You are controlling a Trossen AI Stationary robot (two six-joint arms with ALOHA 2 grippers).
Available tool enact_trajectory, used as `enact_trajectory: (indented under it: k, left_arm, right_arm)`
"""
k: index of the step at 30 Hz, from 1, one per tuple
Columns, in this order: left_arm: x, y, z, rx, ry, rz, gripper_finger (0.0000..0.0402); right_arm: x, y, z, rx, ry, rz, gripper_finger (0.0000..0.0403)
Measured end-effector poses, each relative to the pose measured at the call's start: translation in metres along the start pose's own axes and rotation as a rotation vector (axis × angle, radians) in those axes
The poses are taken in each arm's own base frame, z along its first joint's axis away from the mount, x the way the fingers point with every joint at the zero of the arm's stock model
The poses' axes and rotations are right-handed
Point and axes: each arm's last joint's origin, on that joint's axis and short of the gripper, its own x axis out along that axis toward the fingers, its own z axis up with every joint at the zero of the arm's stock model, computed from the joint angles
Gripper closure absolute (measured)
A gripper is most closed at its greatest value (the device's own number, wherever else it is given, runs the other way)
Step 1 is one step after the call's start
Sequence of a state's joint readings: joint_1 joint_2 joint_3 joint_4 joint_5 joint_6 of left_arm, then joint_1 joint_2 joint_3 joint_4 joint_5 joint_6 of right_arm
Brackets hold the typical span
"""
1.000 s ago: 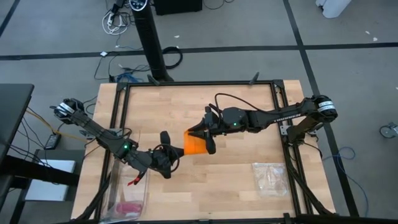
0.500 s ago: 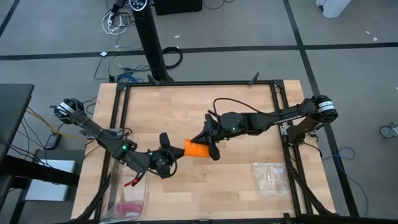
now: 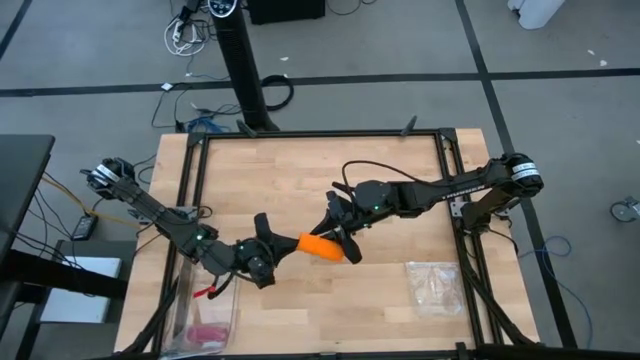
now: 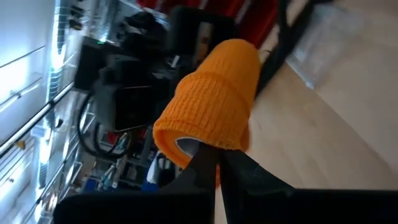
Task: Roll bandage
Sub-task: Roll the orange bandage
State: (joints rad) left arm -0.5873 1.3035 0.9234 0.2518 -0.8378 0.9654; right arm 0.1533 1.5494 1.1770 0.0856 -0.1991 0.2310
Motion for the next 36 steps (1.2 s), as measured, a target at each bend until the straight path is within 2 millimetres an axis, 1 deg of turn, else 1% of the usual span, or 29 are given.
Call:
enact_trajectory:
  k: [4, 8, 11, 17, 20, 23, 25, 27, 29, 31, 33, 36]
  left_arm:
    - [0.000, 0.006, 0.003, -0.087, -0.023, 0.046, 0.0391]
    - [0.000, 0.012, 0.005, -0.180, -0.036, 0.089, 0.0391]
    - [0.000, 0.012, 0.004, -0.242, -0.042, 0.116, 0.0391]
    - [0.002, 0.010, -0.006, -0.356, -0.010, 0.197, 0.0391]
    - [-0.001, 0.011, -0.010, -0.401, -0.026, 0.225, 0.0392]
    - [-0.005, 0.012, -0.014, -0.412, -0.034, 0.229, 0.0392]
    - [-0.005, 0.007, -0.019, -0.349, 0.005, 0.210, 0.0392]
    - [-0.004, -0.002, -0.024, -0.215, 0.059, 0.177, 0.0392]
    - [-0.004, -0.009, -0.030, -0.099, 0.114, 0.158, 0.0392]
    - [-0.001, -0.014, -0.036, -0.036, 0.161, 0.157, 0.0392]
    - [0.001, -0.018, -0.043, 0.025, 0.201, 0.149, 0.0392]
    - [0.003, -0.022, -0.049, 0.131, 0.235, 0.135, 0.0392]
  right_arm:
    - [0.001, 0.007, -0.002, -0.017, 0.008, 0.027, 0.0280]
    - [0.002, 0.014, -0.004, -0.044, 0.020, 0.054, 0.0281]
    - [0.003, 0.017, -0.004, -0.065, 0.014, 0.065, 0.0280]
    - [0.004, 0.024, -0.004, -0.102, -0.006, 0.085, 0.0280]
    - [0.002, 0.024, -0.006, -0.096, 0.028, 0.053, 0.0279]
    - [-0.010, 0.023, -0.007, -0.093, 0.080, -0.043, 0.0276]
    - [-0.022, 0.025, -0.005, -0.096, 0.105, -0.125, 0.0274]
    - [-0.038, 0.030, -0.003, -0.104, 0.128, -0.220, 0.0273]
    - [-0.053, 0.035, 0.001, -0.117, 0.111, -0.310, 0.0272]
    - [-0.067, 0.041, 0.008, -0.131, 0.061, -0.397, 0.0272]
    - [-0.076, 0.045, 0.015, -0.149, -0.007, -0.472, 0.0272]
    - [-0.077, 0.045, 0.023, -0.183, -0.080, -0.512, 0.0272]
